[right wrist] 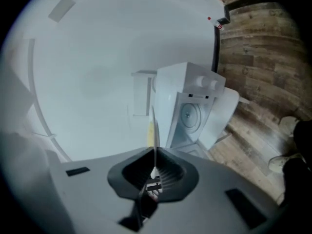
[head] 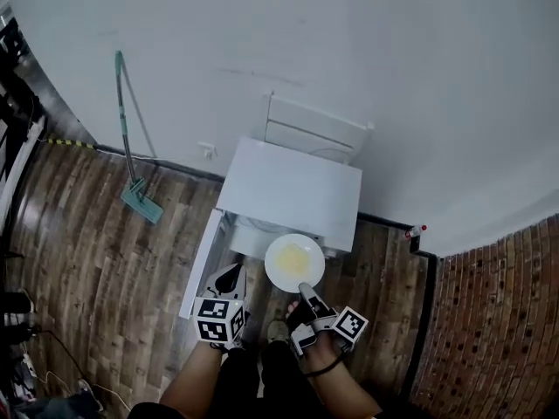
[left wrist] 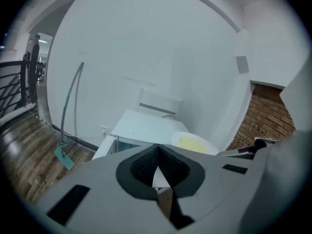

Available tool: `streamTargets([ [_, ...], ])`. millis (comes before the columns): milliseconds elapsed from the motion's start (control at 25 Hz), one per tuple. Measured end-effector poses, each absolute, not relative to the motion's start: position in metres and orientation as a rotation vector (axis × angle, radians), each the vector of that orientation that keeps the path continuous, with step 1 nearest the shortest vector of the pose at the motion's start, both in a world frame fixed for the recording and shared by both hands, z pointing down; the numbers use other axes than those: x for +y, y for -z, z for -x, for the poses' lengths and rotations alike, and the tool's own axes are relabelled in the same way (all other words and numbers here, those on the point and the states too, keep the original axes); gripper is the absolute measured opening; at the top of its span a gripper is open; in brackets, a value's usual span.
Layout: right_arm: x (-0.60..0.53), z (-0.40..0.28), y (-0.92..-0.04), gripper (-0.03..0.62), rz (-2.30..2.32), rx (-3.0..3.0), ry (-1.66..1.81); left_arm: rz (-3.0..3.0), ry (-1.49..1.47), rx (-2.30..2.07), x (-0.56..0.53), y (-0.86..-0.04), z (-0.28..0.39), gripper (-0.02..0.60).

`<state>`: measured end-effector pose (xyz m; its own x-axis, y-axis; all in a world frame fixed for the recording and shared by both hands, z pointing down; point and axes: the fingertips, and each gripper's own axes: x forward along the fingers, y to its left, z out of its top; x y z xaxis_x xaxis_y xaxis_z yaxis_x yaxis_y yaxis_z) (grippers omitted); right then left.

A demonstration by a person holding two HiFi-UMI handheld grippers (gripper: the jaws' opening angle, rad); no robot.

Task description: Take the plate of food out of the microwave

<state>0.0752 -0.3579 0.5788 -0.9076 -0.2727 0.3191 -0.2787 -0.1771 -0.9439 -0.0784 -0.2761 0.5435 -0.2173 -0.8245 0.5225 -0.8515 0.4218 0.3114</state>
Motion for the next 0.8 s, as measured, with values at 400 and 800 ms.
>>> streamTargets([
  [400,-0.401,-0.007,-0.403,0.026,-0.552,-2.157,-2.431,-1.459,-0.034,-2.227,-0.294,-0.353,0.115,-0.003],
  [800,-0.412,0.023,-0.294,0.026,-0.444,-2.258,-2.476,-1.519,-0.006,-2.383,-0.282,-0.259,0.128,-0.003],
])
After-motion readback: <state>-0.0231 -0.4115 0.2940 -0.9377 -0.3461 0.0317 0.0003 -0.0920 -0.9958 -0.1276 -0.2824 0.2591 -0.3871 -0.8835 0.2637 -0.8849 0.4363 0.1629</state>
